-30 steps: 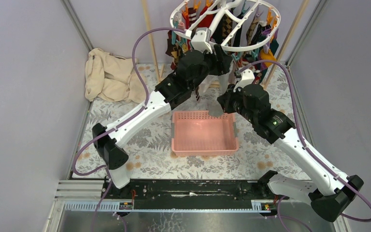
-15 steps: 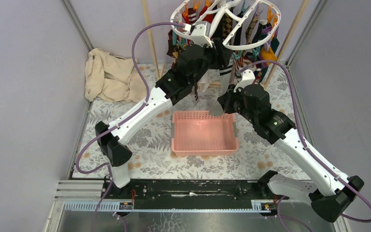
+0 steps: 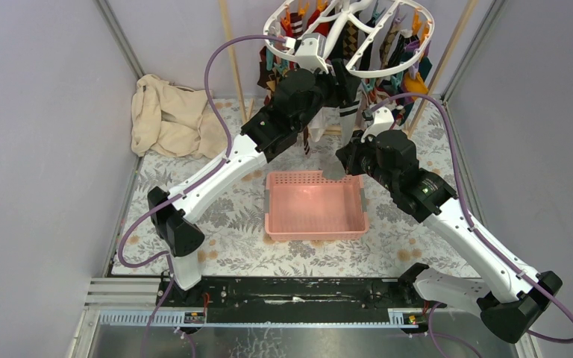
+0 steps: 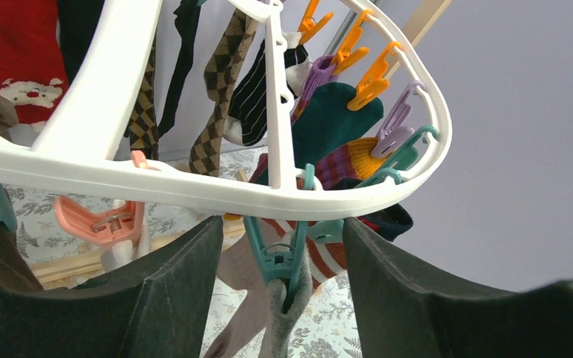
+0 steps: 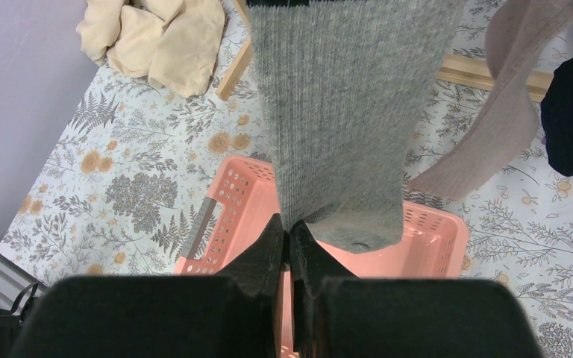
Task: Remove the socks clipped to the hanger
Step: Remove the sock from the hanger.
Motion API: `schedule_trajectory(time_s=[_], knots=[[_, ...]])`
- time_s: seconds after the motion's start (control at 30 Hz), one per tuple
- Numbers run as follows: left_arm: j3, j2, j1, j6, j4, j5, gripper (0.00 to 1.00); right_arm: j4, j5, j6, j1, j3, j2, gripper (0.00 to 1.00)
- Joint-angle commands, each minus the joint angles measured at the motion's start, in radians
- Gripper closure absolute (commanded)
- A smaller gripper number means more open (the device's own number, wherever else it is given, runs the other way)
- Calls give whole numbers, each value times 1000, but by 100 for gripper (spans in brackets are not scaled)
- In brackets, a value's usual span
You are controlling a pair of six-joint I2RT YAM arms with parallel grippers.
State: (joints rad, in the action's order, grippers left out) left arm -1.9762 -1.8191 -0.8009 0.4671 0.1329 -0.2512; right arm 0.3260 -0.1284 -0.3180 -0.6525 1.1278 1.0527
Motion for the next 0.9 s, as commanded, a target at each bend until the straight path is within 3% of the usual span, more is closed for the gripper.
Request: schedule_trajectory(time_s=[0.0, 0.17, 0.27, 0.73, 0.87], knots=[[-9, -15, 12, 11, -9, -7, 29, -26, 12, 11, -6, 6, -9, 100], [-16, -20, 11, 11, -8, -6, 26, -28, 10, 15, -6, 2, -8, 100], [-20, -28, 11, 11, -7, -4, 34, -30, 10, 19, -6, 0, -8, 100], [-73, -62, 11, 1, 16, -4, 51, -25, -2, 32, -6, -7, -15, 100], [-82, -60, 11, -9, 14, -5, 62, -24, 0, 34, -6, -11, -18, 100]])
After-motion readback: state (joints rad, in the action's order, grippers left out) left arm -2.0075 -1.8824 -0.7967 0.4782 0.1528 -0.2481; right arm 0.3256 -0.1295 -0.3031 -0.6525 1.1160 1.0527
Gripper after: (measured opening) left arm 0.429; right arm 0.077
